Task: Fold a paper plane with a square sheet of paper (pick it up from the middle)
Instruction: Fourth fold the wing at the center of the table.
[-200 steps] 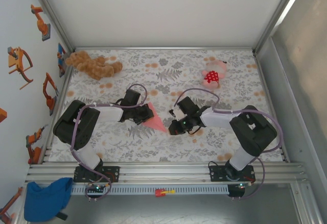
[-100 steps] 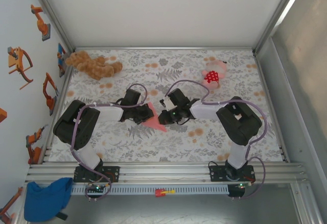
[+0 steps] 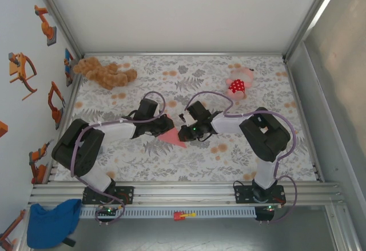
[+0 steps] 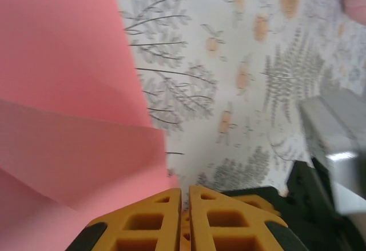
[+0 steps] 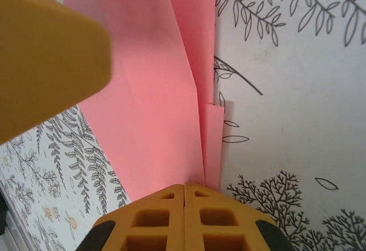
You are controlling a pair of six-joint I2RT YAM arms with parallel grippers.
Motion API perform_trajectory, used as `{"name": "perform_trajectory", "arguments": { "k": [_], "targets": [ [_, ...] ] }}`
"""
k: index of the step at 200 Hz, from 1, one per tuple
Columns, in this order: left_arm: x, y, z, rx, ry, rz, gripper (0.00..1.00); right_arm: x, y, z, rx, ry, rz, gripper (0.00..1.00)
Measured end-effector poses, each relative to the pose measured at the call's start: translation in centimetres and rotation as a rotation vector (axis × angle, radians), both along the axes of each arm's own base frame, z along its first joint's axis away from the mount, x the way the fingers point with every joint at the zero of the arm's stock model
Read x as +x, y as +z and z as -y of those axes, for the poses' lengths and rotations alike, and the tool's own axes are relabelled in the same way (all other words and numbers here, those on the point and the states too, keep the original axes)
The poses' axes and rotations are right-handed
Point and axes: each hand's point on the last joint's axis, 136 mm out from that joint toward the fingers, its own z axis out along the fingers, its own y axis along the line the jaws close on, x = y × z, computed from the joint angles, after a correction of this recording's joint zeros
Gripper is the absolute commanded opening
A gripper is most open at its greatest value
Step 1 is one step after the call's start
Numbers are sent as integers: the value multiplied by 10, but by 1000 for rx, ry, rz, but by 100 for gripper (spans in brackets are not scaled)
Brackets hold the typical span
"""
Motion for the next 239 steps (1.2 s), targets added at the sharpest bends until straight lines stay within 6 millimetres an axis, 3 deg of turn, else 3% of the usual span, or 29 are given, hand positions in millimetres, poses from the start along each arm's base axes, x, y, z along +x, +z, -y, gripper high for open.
{"name": "perform_trajectory", "arguments": {
  "k": [146, 197, 239],
  "targets": [
    [-13, -37, 6, 17, -50, -34, 9, 0, -2, 2, -21, -6, 3, 0],
    [-7, -38, 2, 22, -84, -46, 10, 0, -3, 3, -41, 9, 25, 0],
    [10, -39, -15, 0, -80, -55, 10, 0, -4, 3, -46, 11, 29, 0]
  ]
}}
